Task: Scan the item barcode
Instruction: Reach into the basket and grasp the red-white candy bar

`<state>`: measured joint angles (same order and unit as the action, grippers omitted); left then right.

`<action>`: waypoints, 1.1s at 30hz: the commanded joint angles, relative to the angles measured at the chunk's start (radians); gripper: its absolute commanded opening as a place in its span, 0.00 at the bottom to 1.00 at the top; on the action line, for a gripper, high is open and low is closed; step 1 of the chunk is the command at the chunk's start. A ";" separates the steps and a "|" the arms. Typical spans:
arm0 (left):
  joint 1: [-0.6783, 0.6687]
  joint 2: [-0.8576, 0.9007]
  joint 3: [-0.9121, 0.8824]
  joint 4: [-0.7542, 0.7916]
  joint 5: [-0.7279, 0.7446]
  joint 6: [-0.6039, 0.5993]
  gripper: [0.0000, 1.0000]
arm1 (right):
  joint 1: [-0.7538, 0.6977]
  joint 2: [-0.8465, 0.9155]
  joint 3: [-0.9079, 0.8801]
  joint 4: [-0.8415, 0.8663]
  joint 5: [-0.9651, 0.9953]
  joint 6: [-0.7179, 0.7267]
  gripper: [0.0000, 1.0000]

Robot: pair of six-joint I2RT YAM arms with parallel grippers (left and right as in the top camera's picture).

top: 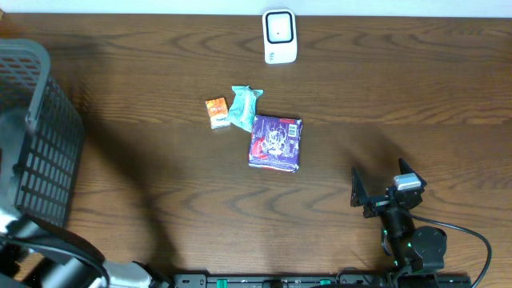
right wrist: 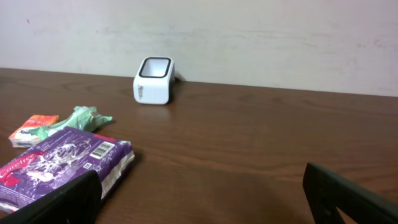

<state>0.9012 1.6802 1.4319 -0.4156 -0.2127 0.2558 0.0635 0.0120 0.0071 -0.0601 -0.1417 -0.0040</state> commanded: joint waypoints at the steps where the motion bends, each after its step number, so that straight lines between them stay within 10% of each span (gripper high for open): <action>1: 0.026 0.058 -0.011 -0.007 0.113 0.142 0.86 | -0.005 -0.005 -0.002 -0.004 -0.006 0.006 0.99; 18: 0.035 0.298 -0.011 0.017 0.190 0.562 0.67 | -0.005 -0.005 -0.002 -0.004 -0.006 0.006 0.99; 33: 0.143 0.391 -0.019 -0.027 0.238 0.575 0.56 | -0.005 -0.005 -0.002 -0.004 -0.006 0.007 0.99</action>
<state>1.0336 2.0403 1.4303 -0.4152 -0.0063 0.8165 0.0635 0.0120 0.0071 -0.0601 -0.1417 -0.0040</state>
